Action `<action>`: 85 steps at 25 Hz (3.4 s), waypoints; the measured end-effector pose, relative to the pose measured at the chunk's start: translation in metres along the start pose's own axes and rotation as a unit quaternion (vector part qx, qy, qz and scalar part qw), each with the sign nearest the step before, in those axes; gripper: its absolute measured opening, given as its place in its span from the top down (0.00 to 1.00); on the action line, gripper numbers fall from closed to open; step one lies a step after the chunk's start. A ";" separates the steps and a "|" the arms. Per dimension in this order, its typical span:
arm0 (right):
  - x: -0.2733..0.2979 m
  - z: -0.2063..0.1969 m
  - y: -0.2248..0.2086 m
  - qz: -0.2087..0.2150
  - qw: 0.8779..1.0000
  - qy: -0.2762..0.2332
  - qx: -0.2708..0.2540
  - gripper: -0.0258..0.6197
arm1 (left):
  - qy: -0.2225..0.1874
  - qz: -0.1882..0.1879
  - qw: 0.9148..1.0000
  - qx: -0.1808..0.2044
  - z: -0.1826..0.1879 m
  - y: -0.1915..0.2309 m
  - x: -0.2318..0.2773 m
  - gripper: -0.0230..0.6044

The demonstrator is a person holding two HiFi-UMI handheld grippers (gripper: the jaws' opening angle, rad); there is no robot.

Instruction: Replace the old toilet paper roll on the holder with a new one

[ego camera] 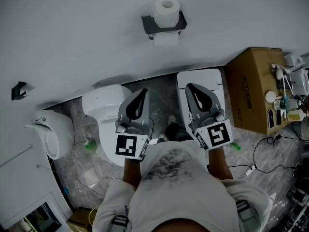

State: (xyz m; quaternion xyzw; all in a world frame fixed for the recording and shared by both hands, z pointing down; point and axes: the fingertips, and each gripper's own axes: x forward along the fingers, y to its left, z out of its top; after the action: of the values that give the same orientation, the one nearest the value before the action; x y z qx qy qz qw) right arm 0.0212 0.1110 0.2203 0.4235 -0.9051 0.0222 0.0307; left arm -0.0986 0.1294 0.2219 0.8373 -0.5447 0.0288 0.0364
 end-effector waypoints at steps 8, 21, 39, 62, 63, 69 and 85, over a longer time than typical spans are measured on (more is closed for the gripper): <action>0.021 -0.006 -0.029 0.023 1.000 0.005 0.004 0.96 | 0.008 0.024 1.000 0.003 0.000 0.005 0.033 0.96; 0.056 -0.026 -0.064 0.031 0.999 0.026 0.012 0.96 | 0.026 0.027 0.999 -0.001 -0.016 0.019 0.079 0.96; 0.100 -0.064 -0.091 -0.005 0.998 0.058 0.019 0.96 | 0.050 0.001 0.999 -0.016 -0.057 0.057 0.124 0.96; 0.145 -0.108 -0.124 -0.049 0.994 0.096 0.034 0.96 | 0.084 -0.042 0.995 -0.024 -0.103 0.087 0.183 0.95; 0.146 -0.109 -0.125 -0.050 0.993 0.098 0.034 0.96 | 0.085 -0.043 0.995 -0.024 -0.105 0.088 0.185 0.95; 0.152 -0.114 -0.131 -0.055 0.992 0.103 0.037 0.96 | 0.088 -0.052 0.995 -0.018 -0.110 0.090 0.197 0.94; 0.169 -0.130 -0.135 -0.054 0.990 0.126 0.042 0.96 | 0.100 -0.079 0.992 -0.007 -0.125 0.092 0.220 0.81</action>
State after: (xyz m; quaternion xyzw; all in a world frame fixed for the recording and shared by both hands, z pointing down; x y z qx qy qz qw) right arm 0.0215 -0.0964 0.3643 0.4662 -0.8682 0.1119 0.1282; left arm -0.0943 -0.0967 0.3684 0.8706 -0.4702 0.1056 0.0989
